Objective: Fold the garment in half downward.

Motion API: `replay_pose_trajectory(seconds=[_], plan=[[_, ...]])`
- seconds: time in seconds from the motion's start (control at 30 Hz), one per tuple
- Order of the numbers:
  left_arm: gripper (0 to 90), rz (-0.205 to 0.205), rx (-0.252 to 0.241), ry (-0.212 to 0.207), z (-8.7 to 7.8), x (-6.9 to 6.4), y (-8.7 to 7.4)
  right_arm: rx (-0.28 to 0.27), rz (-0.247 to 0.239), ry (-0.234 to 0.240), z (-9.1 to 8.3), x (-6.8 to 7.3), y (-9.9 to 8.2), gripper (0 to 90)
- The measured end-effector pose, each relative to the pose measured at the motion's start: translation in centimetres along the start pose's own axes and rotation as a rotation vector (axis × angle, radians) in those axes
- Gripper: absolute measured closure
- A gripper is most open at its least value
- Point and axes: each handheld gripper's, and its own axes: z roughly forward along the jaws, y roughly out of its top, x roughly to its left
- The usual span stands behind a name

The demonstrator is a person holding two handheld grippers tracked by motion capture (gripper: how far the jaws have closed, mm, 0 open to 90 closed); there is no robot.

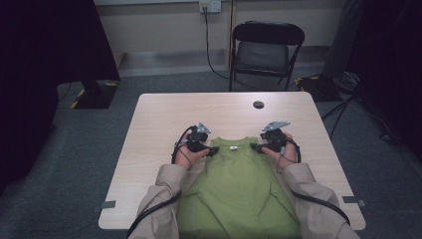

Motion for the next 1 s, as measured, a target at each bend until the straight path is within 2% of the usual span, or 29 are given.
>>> replay_pose_trajectory(seconds=[0.03,0.1,0.17,0.3,0.37,0.5,0.63,0.77,0.87,0.93,1.0], plan=[[32.2,0.0,-0.017,-0.006,0.0,-0.1,-0.2,-0.005,0.003,0.002,0.0,-0.1,-0.1,33.8],[36.2,0.006,-0.026,-0.009,-0.2,-0.2,-0.4,-0.005,0.007,0.022,0.0,0.1,-0.1,43.1],[41.0,0.011,-0.026,-0.014,-0.3,-0.3,-0.4,-0.008,0.016,0.03,0.0,0.2,-0.1,46.4],[49.3,-0.001,-0.031,-0.011,-0.4,-0.4,-0.5,-0.016,0.029,0.049,-0.1,0.4,-0.1,62.9],[51.3,-0.001,-0.03,-0.013,-0.4,-0.4,-0.4,-0.019,0.041,0.059,-0.1,0.5,-0.2,68.2],[63.4,-0.019,-0.007,-0.022,-0.5,-0.3,-0.1,-0.02,0.119,0.099,-0.3,-0.2,-0.3,81.0],[76.6,-0.056,0.0,-0.047,-0.3,-0.1,0.1,-0.019,0.156,0.111,-0.2,-0.3,-0.3,84.4],[85.7,-0.126,-0.003,-0.071,-0.3,-0.1,0.1,-0.017,0.175,0.108,-0.1,-0.3,-0.3,85.2],[87.1,-0.109,0.03,-0.048,-0.4,-0.4,0.5,-0.01,0.171,0.108,-0.2,-0.3,-0.1,85.4],[87.6,-0.084,0.044,-0.041,-0.6,-0.5,1.0,-0.025,0.18,0.122,-0.6,-0.3,0.2,85.5],[87.7,-0.094,0.033,-0.058,-1.0,-0.3,1.5,-0.023,0.168,0.125,-1.0,-0.4,0.6,85.7]])
